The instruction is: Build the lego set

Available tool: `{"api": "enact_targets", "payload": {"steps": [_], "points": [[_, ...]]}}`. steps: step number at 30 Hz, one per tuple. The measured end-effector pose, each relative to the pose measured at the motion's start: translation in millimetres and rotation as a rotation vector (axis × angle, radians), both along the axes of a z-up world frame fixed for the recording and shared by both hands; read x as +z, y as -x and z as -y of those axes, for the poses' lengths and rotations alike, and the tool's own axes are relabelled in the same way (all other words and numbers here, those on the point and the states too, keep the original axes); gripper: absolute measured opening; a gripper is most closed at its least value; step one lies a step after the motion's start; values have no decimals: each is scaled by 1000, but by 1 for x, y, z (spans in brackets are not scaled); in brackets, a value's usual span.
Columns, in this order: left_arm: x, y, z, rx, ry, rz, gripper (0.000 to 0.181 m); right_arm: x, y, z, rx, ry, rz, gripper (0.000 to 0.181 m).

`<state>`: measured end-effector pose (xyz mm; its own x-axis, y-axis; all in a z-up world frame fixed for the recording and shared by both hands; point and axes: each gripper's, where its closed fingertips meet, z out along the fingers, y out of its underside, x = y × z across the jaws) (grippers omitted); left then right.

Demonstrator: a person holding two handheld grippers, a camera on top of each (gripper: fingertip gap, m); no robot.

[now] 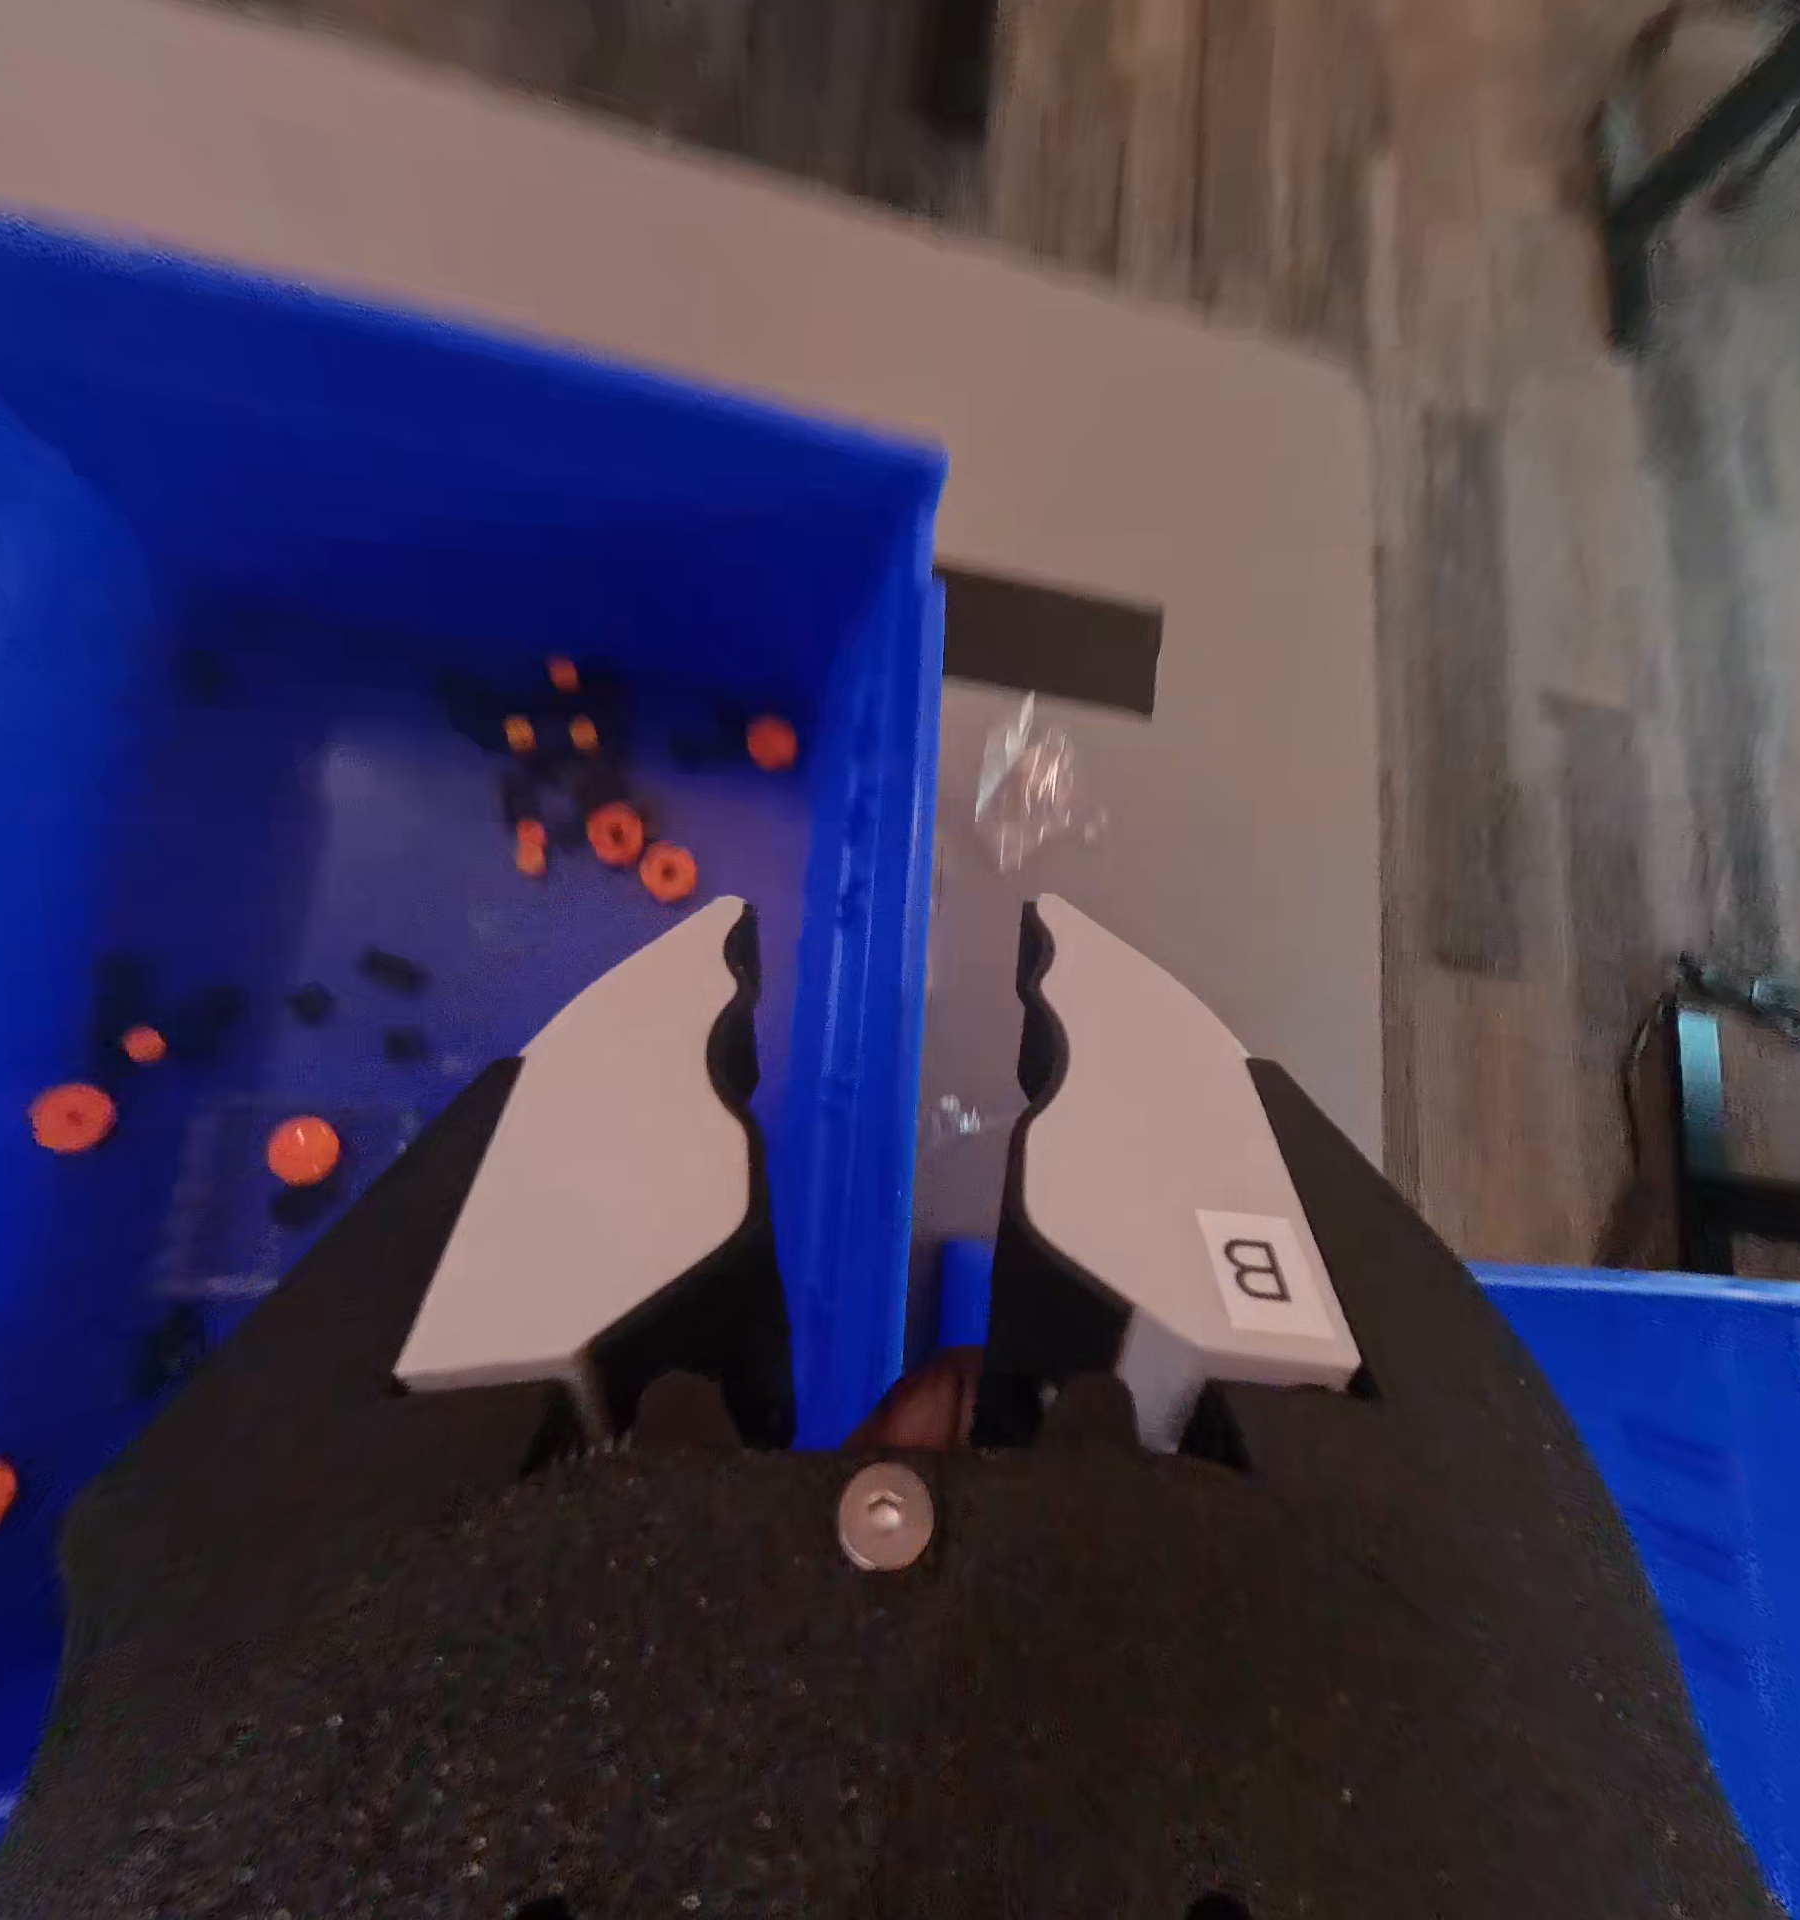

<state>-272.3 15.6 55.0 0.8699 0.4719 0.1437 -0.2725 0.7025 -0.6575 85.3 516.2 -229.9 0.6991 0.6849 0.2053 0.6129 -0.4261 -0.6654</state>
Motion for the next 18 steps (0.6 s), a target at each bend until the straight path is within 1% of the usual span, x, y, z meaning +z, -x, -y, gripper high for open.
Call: {"api": "enact_targets", "payload": {"steps": [1,3,5,7,9,10,12,13,15,18], "points": [[2,-2,1,-2,0,-13,58,-10,-2,1,-5,50,40,47],[5,-6,6,-6,-6,-28,56,-25,6,1,42,128,106,45],[10,-9,13,-16,-27,-39,55,-44,5,-1,84,231,290,49],[13,-11,21,-23,-48,-45,54,-58,5,-11,144,300,460,50],[16,-12,29,-35,-67,-46,53,-73,9,-24,184,387,534,40],[18,-12,32,-45,-78,-45,53,-75,11,-28,196,421,529,32],[21,-15,39,-61,-99,-52,52,-68,30,-21,253,515,353,9],[23,-16,43,-62,-107,-62,52,-62,35,-20,250,524,278,6],[26,-19,49,-44,-117,-85,51,-50,34,-19,279,427,244,6],[30,-25,57,-19,-127,-115,50,-26,28,-1,290,289,200,6]]}}
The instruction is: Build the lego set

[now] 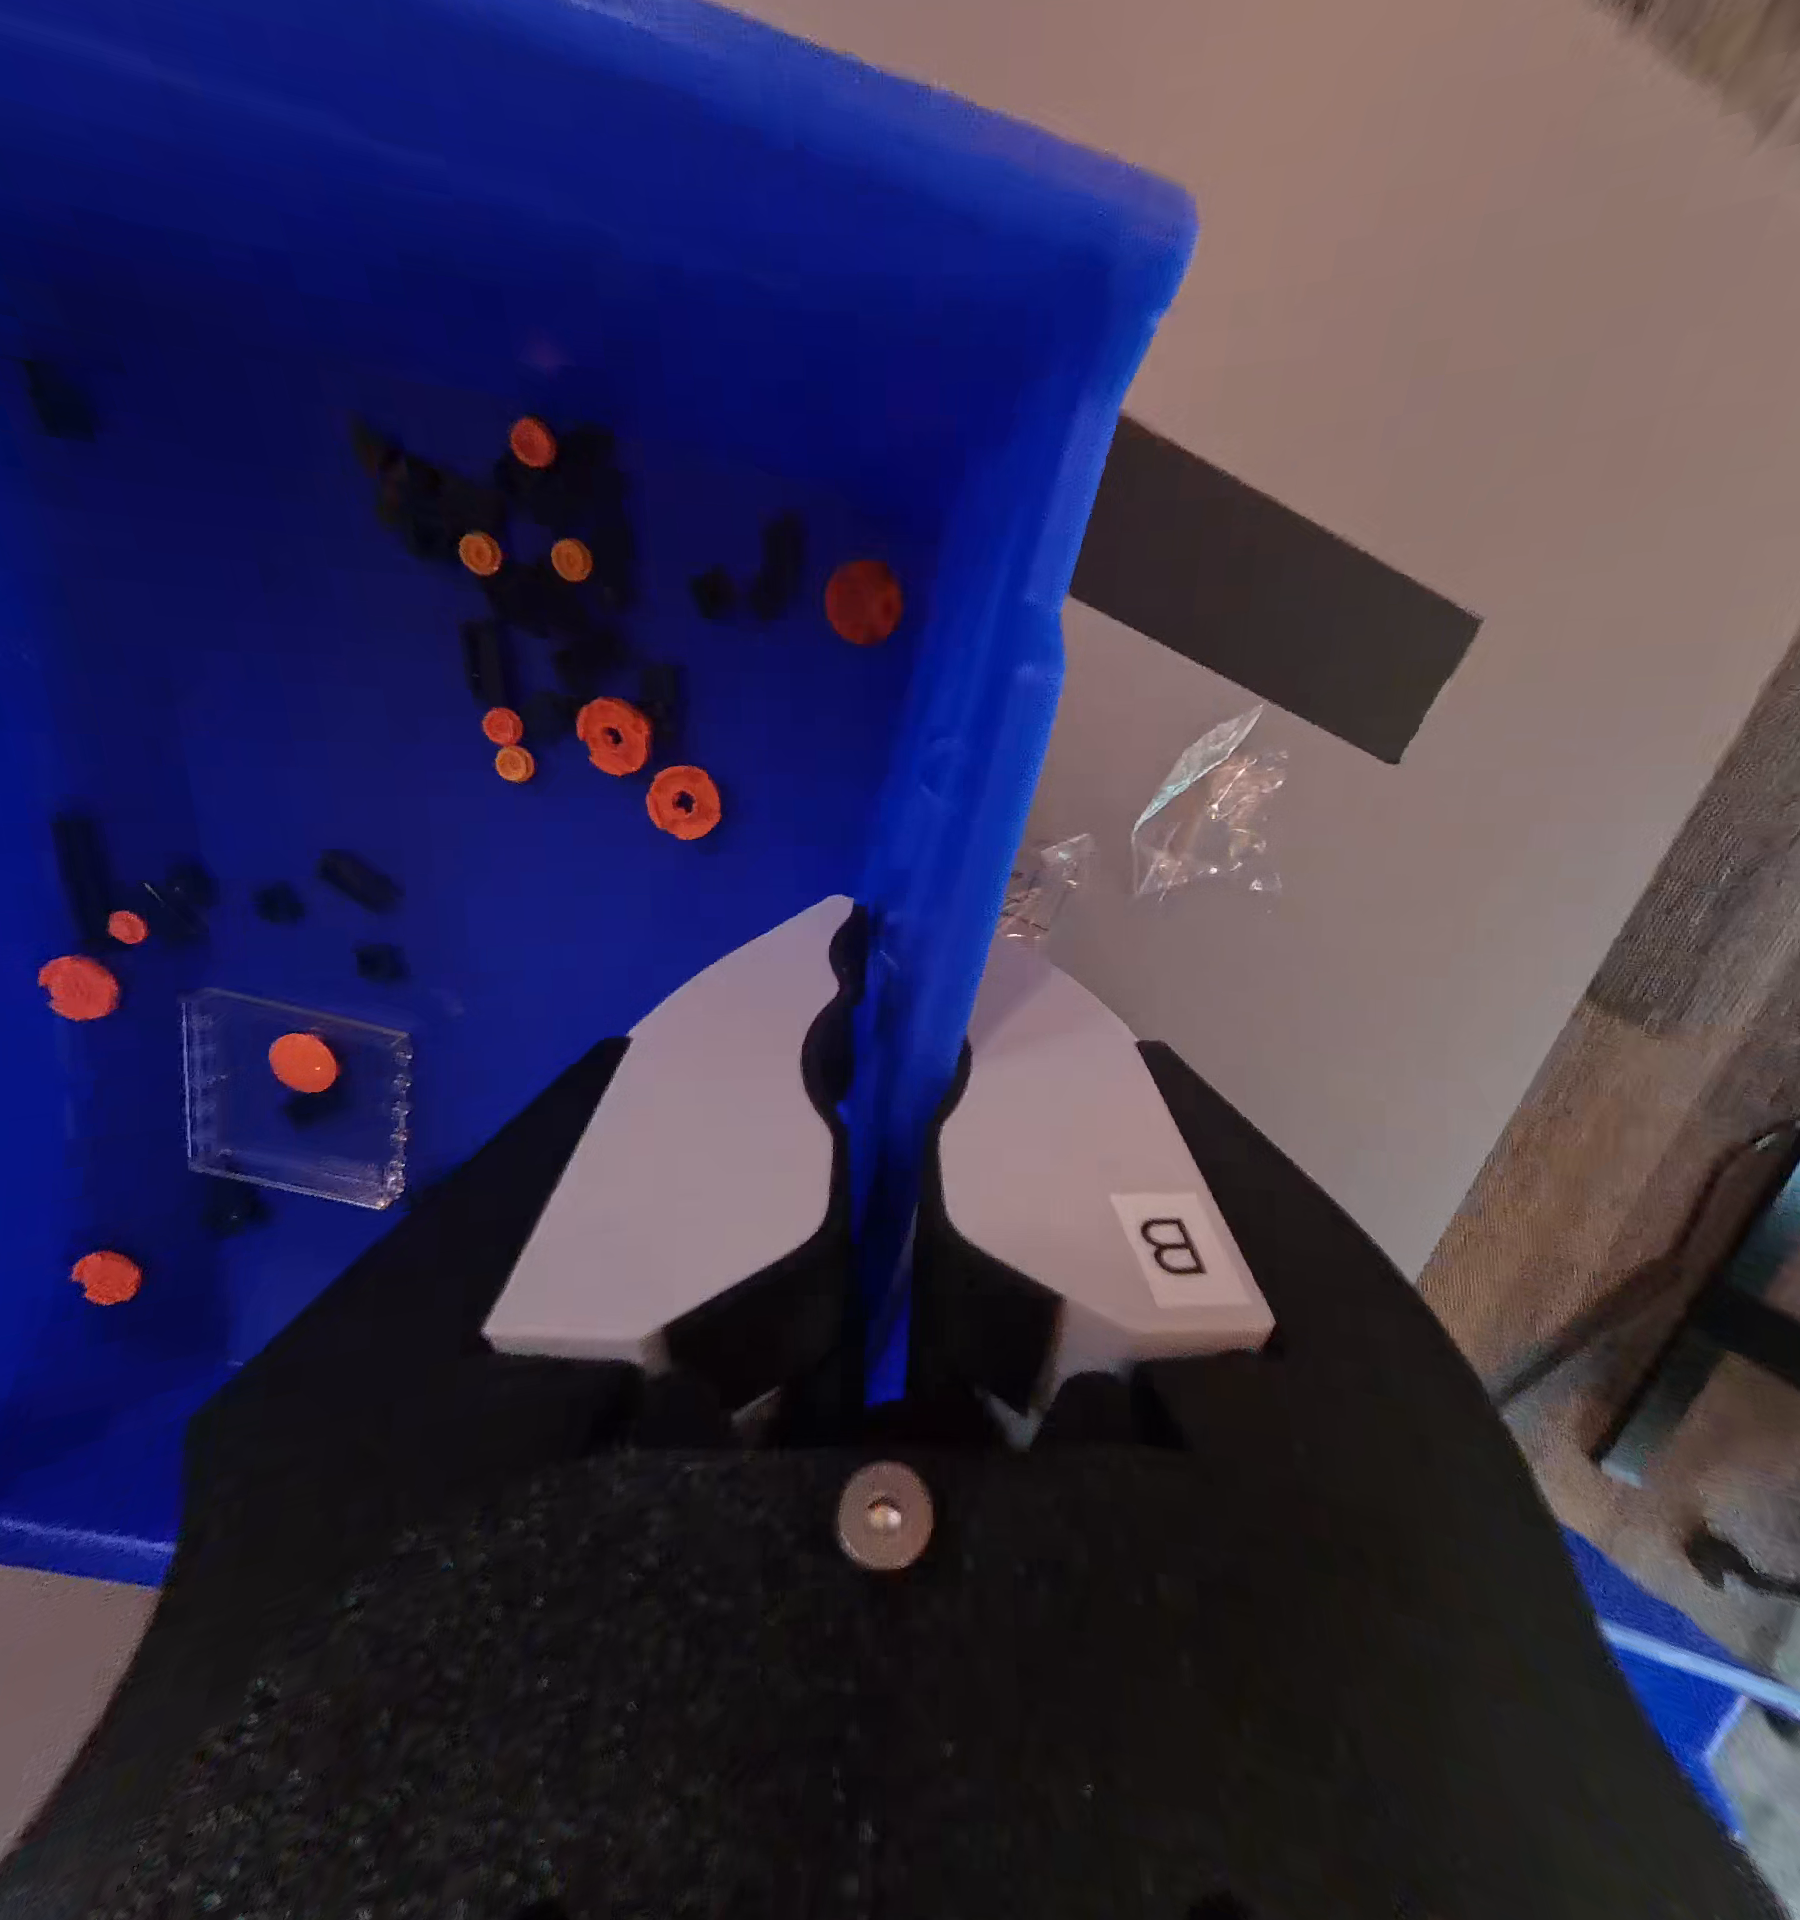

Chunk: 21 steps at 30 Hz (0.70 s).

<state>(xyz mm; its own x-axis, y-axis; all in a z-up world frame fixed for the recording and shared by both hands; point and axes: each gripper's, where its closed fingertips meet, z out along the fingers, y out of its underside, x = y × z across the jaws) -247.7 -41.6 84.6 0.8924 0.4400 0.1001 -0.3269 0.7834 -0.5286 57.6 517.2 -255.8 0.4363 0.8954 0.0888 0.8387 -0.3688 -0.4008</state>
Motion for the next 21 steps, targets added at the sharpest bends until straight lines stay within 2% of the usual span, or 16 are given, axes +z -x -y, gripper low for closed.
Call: {"api": "enact_targets", "payload": {"steps": [4,6,9,11,15,17,19,21], "points": [[5,-8,10,41,-14,-42,50,35,6,33,-8,42,-298,4],[7,-13,14,62,-17,-60,51,48,0,38,12,-54,-321,4],[9,-17,21,101,-29,-87,50,50,-11,39,-55,-63,-344,4],[9,-17,22,116,-22,-89,49,40,-14,38,-84,-25,-293,4],[7,-16,12,77,15,-74,49,4,-20,23,-119,-31,2,7],[6,-18,3,55,48,-78,49,-8,-20,16,-129,-54,98,9],[5,-20,-4,53,83,-88,49,-7,-21,6,-140,-143,138,23],[3,-21,-11,48,123,-98,49,9,-15,6,-115,-245,88,37]]}}
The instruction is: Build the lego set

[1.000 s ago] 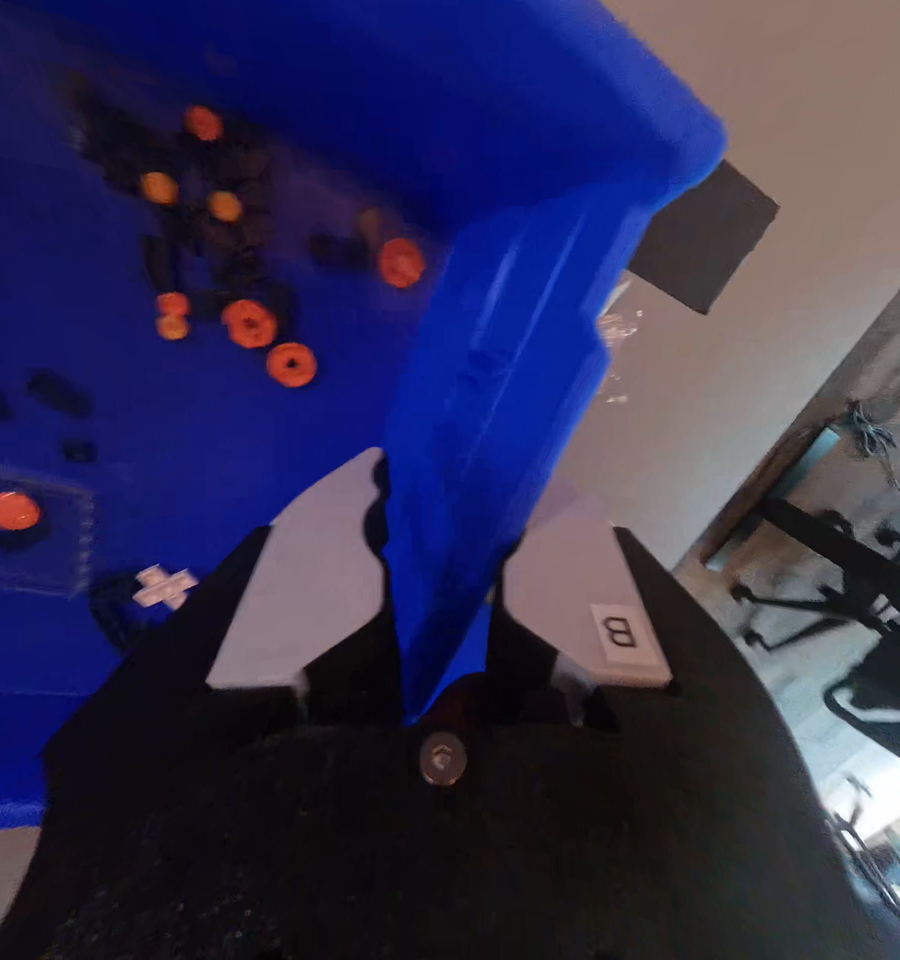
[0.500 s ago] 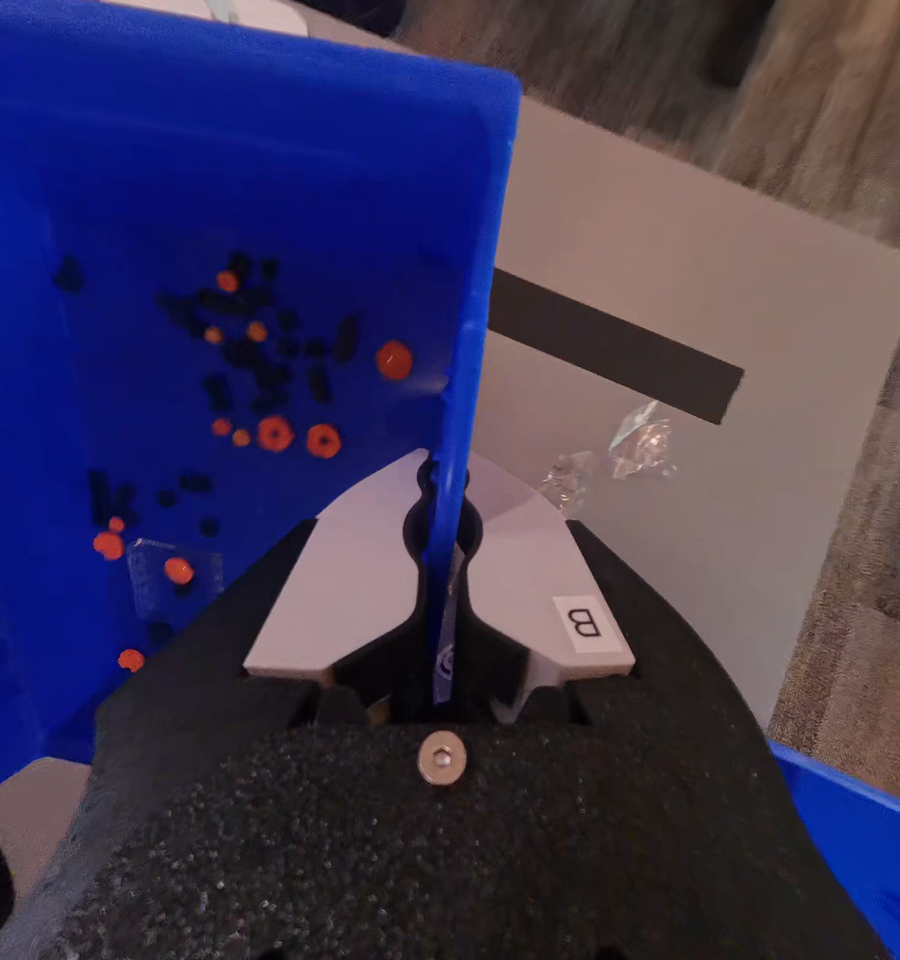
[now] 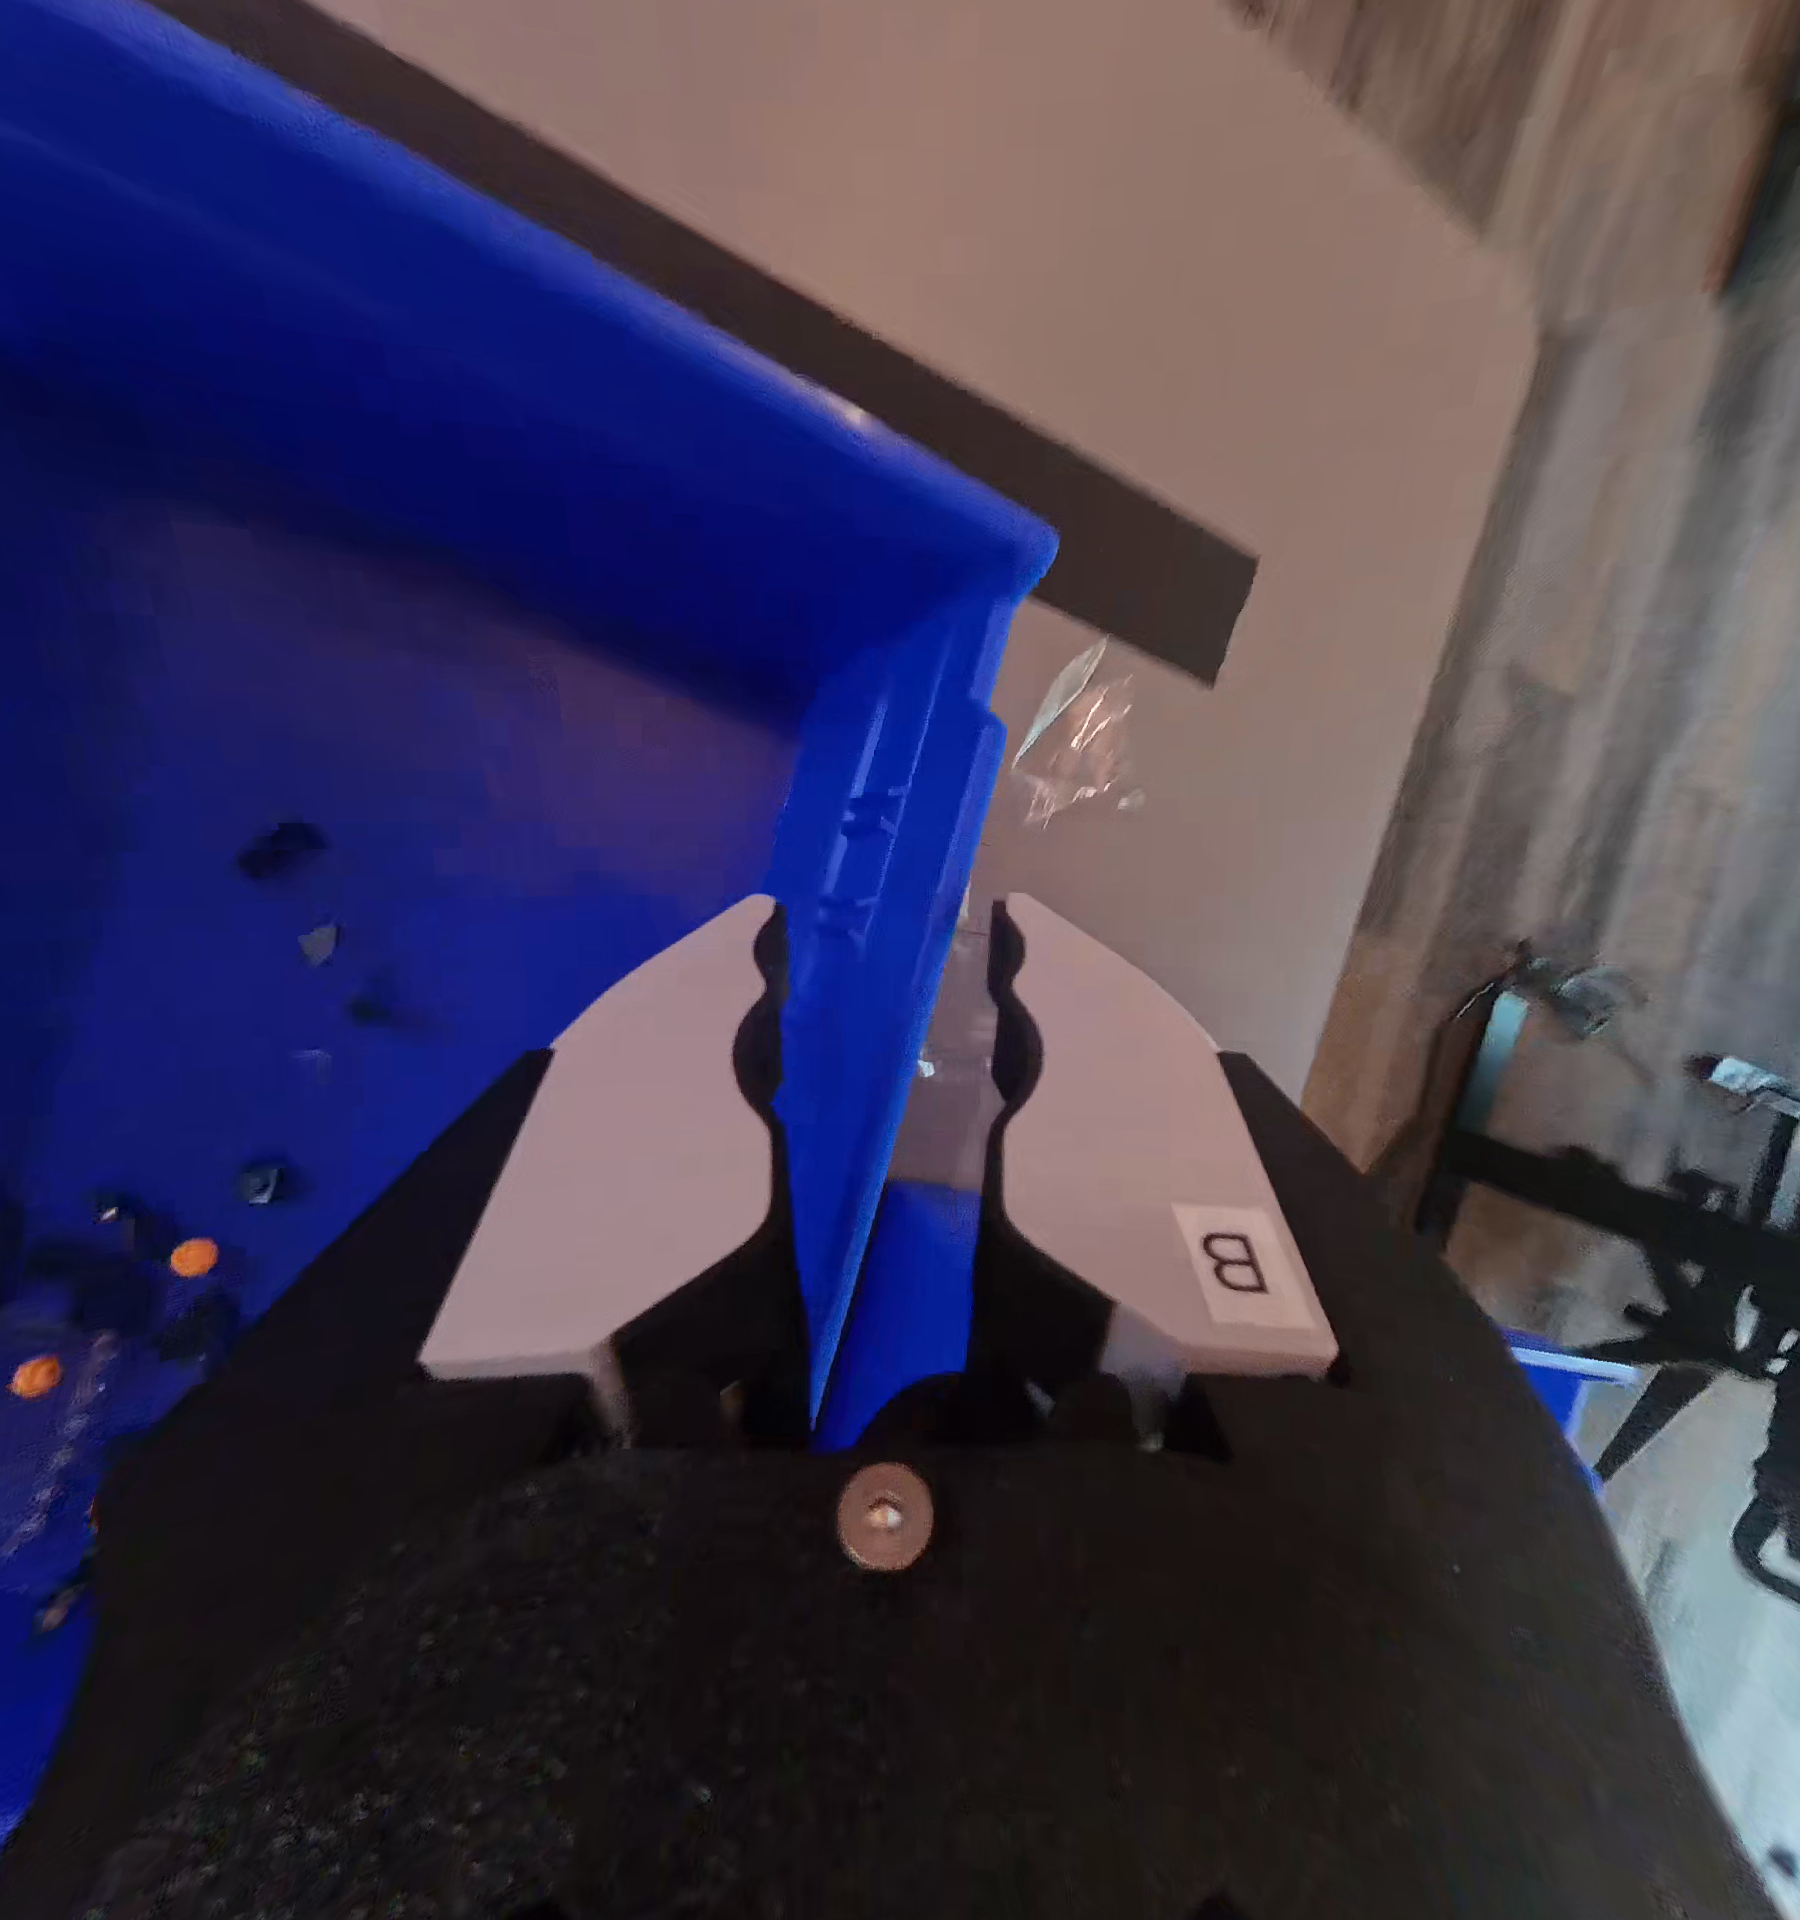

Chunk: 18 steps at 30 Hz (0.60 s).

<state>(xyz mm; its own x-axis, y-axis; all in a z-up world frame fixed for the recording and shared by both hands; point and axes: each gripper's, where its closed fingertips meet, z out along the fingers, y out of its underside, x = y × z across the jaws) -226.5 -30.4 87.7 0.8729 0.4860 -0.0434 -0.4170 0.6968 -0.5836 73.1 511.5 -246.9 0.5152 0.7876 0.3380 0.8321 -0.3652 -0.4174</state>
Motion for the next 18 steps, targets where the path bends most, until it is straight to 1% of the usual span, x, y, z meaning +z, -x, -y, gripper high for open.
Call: {"api": "enact_targets", "payload": {"steps": [2,4,6,7,8,9,10,12,13,15,18], "points": [[-2,1,-8,-10,37,2,49,21,7,15,77,-75,-57,40],[-5,2,-17,-31,73,5,49,34,27,55,260,-39,-180,29],[-9,2,-28,-54,119,6,49,29,42,117,527,132,-262,25],[-11,2,-32,-60,136,5,49,23,43,145,648,206,-259,21],[-13,1,-35,-61,145,2,49,13,41,164,739,250,-225,17],[-13,1,-38,-59,148,-3,49,-1,37,177,799,286,-163,10],[-14,0,-40,-56,153,-9,49,-15,31,186,837,326,-93,1],[-16,-2,-45,-48,169,-21,49,-41,21,194,864,407,27,0],[-17,-2,-47,-47,176,-26,49,-51,18,193,850,439,72,0],[-18,-4,-51,-54,187,-34,49,-60,25,190,821,462,73,1],[-21,-4,-55,-62,200,-35,49,-63,40,188,853,445,15,8]]}}
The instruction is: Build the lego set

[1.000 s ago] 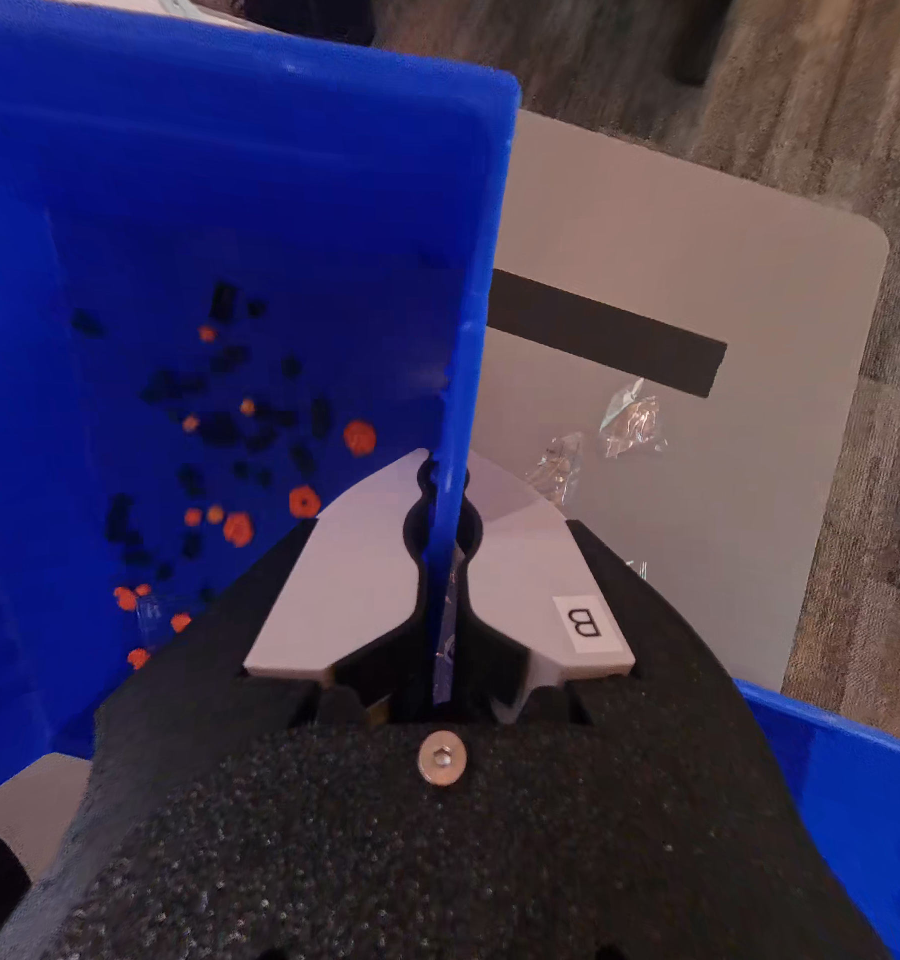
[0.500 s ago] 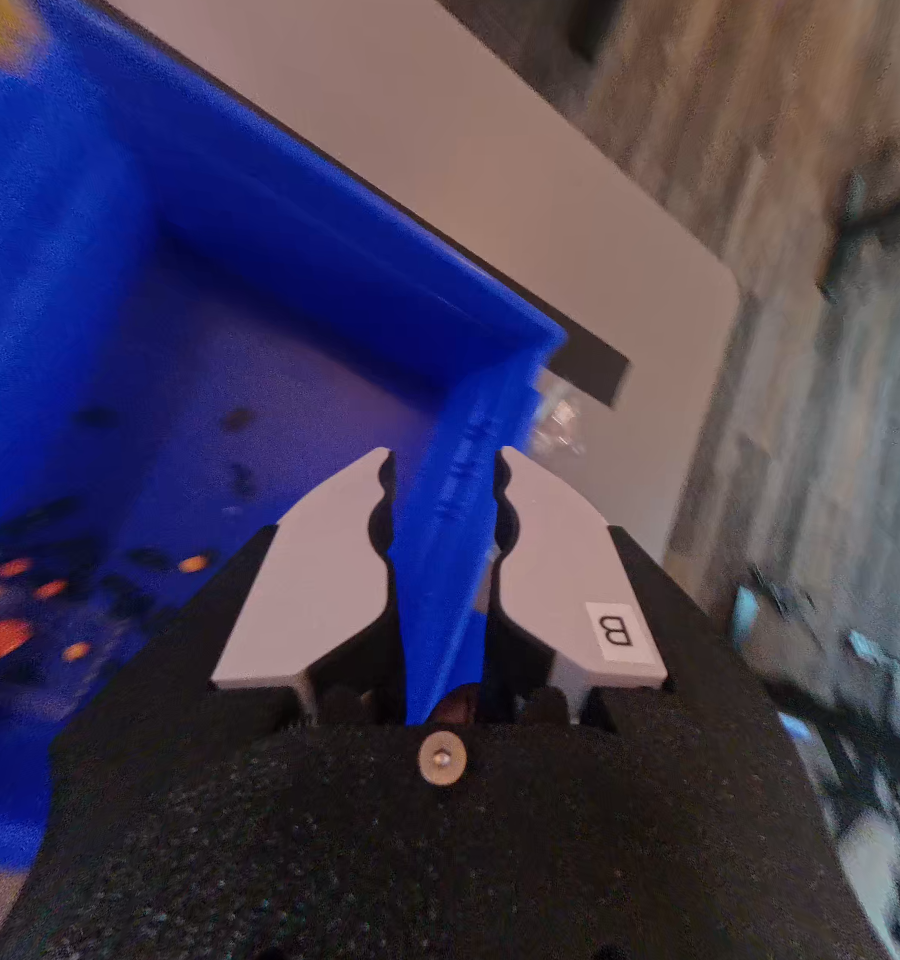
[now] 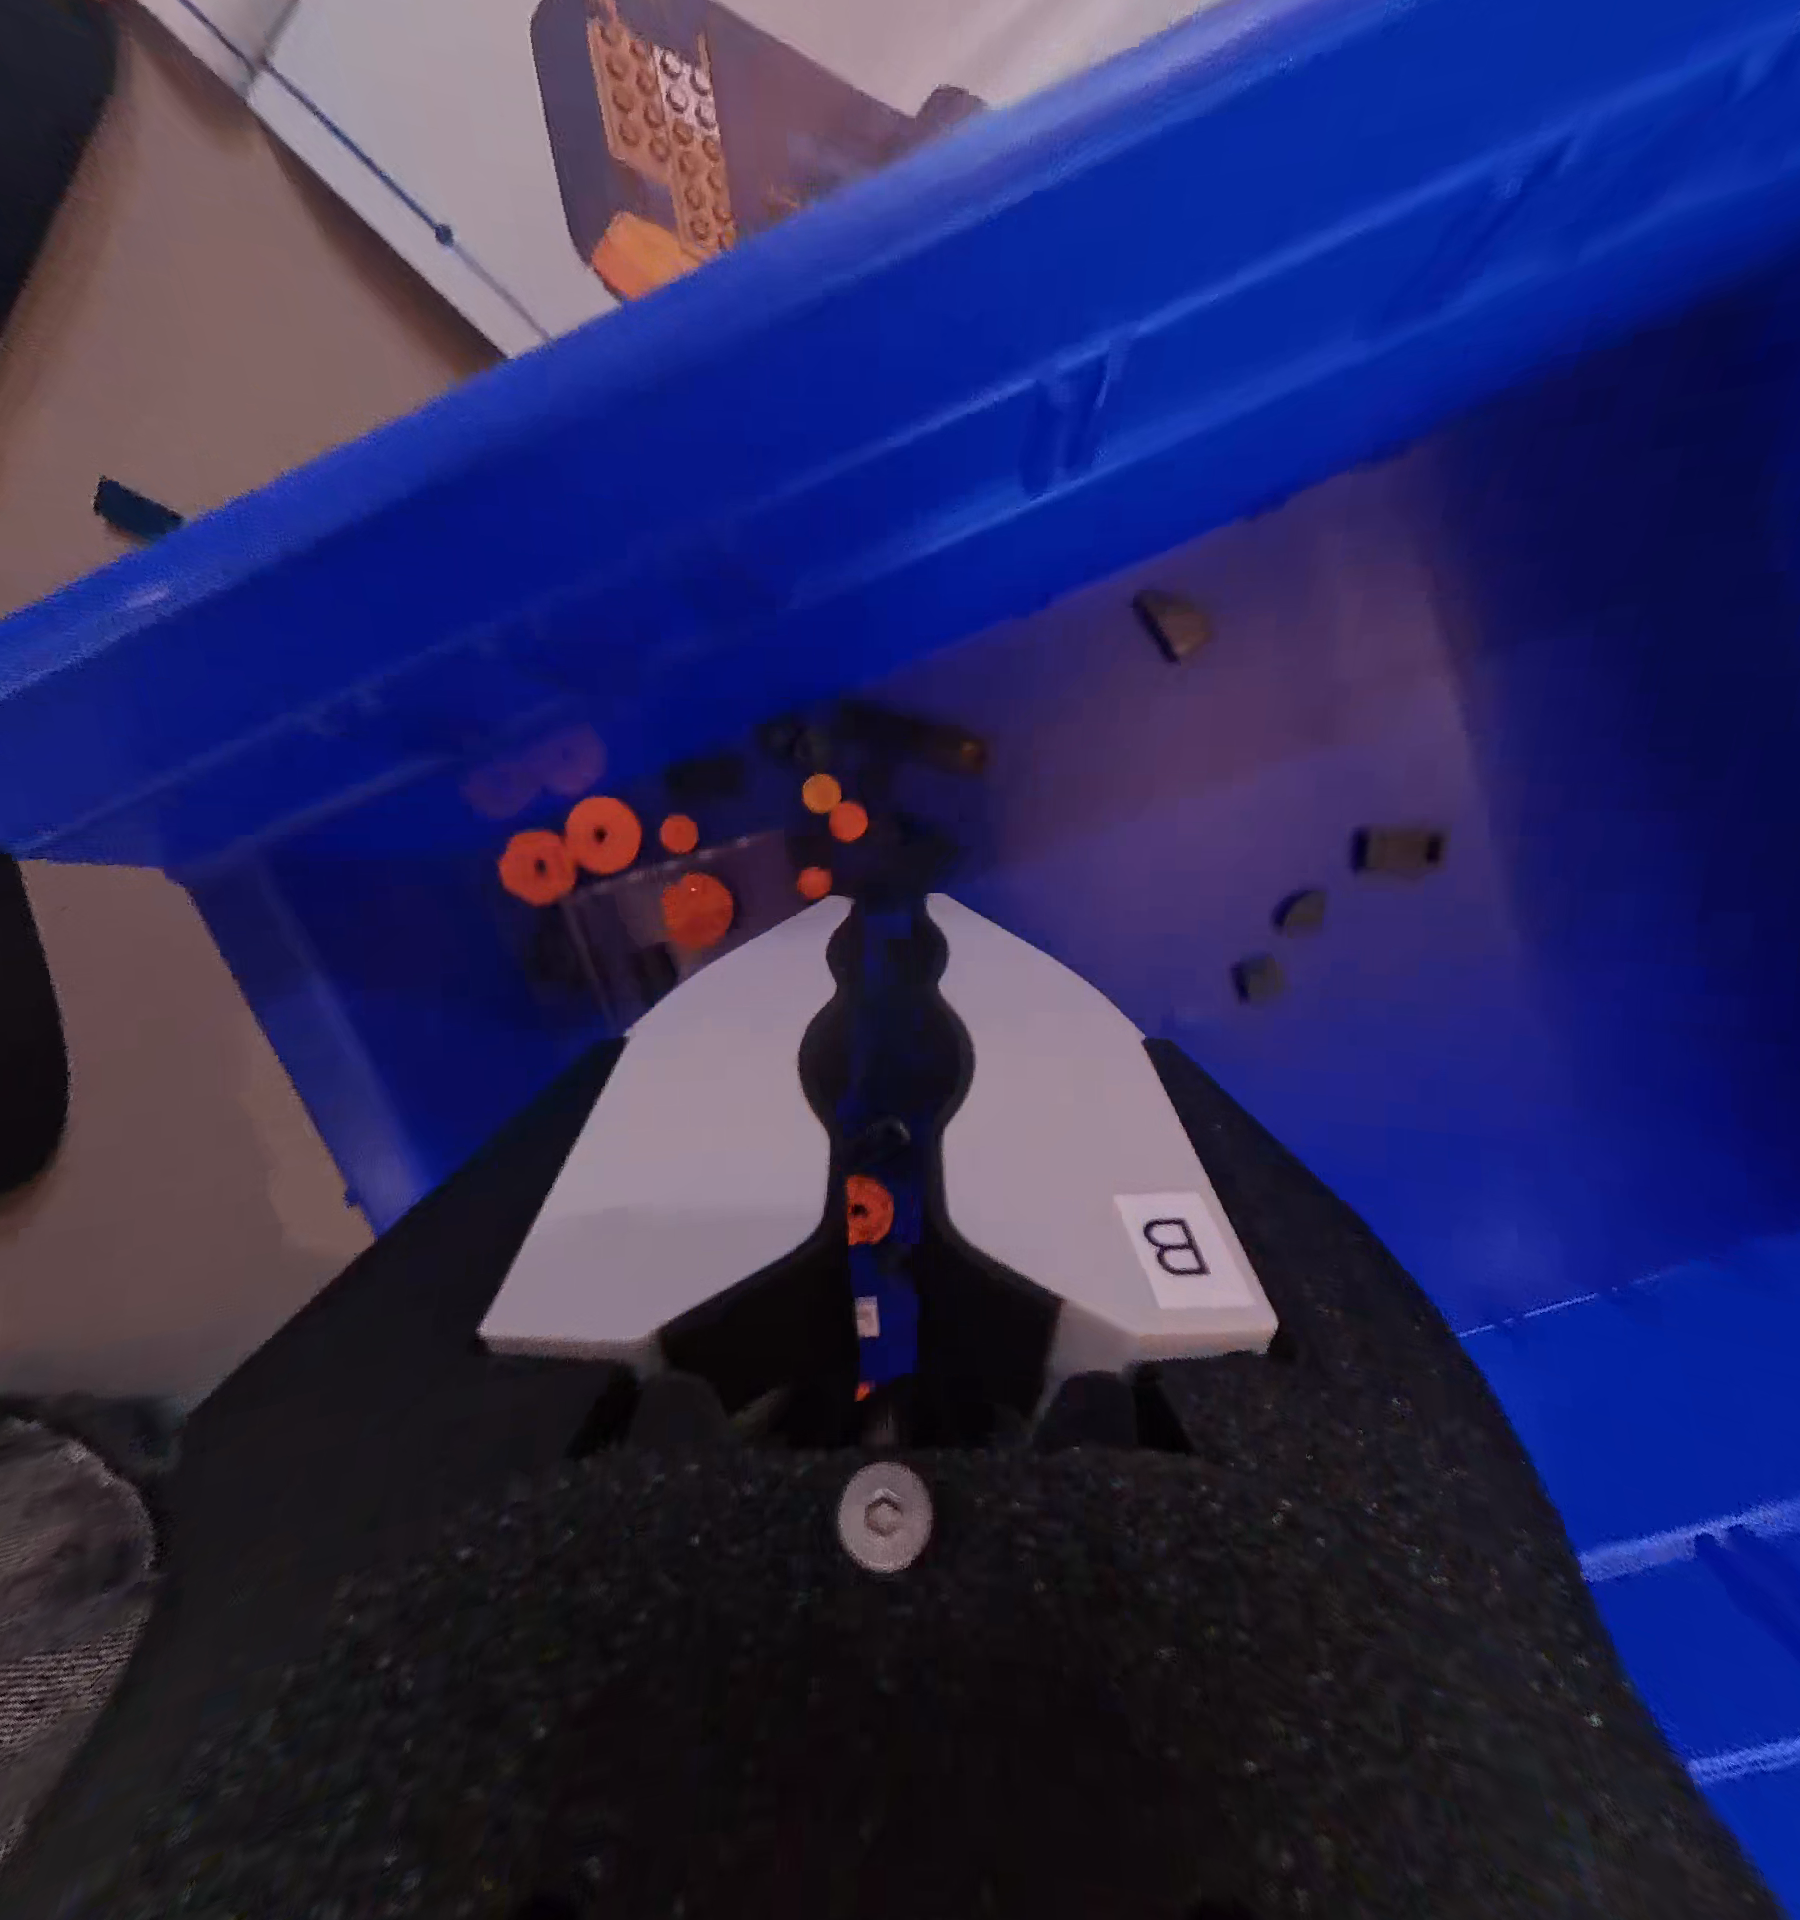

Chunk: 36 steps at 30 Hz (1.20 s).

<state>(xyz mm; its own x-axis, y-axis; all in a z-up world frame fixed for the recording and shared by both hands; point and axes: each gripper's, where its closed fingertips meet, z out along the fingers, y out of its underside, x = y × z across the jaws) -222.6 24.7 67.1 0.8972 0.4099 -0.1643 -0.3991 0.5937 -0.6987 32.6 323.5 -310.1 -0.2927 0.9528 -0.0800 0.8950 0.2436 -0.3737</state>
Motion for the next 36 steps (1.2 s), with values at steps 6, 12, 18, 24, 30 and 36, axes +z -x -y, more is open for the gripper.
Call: {"api": "enact_targets", "payload": {"steps": [6,12,18,24,30,36], "points": [[-2,0,-3,-31,-4,7,49,-7,12,3,90,-35,-65,12],[-2,-3,-5,-31,3,-7,48,-17,10,-19,42,-108,-57,8],[-2,-3,-4,-43,-4,-2,48,-3,5,-22,36,-96,-123,10],[-2,-6,-6,-47,7,-14,48,-15,11,-2,111,-24,-90,22],[1,-5,0,-45,-10,-15,48,-24,13,-2,117,-27,-68,12],[4,-5,5,-47,-23,-19,48,-11,15,-6,136,-73,-120,11]]}}
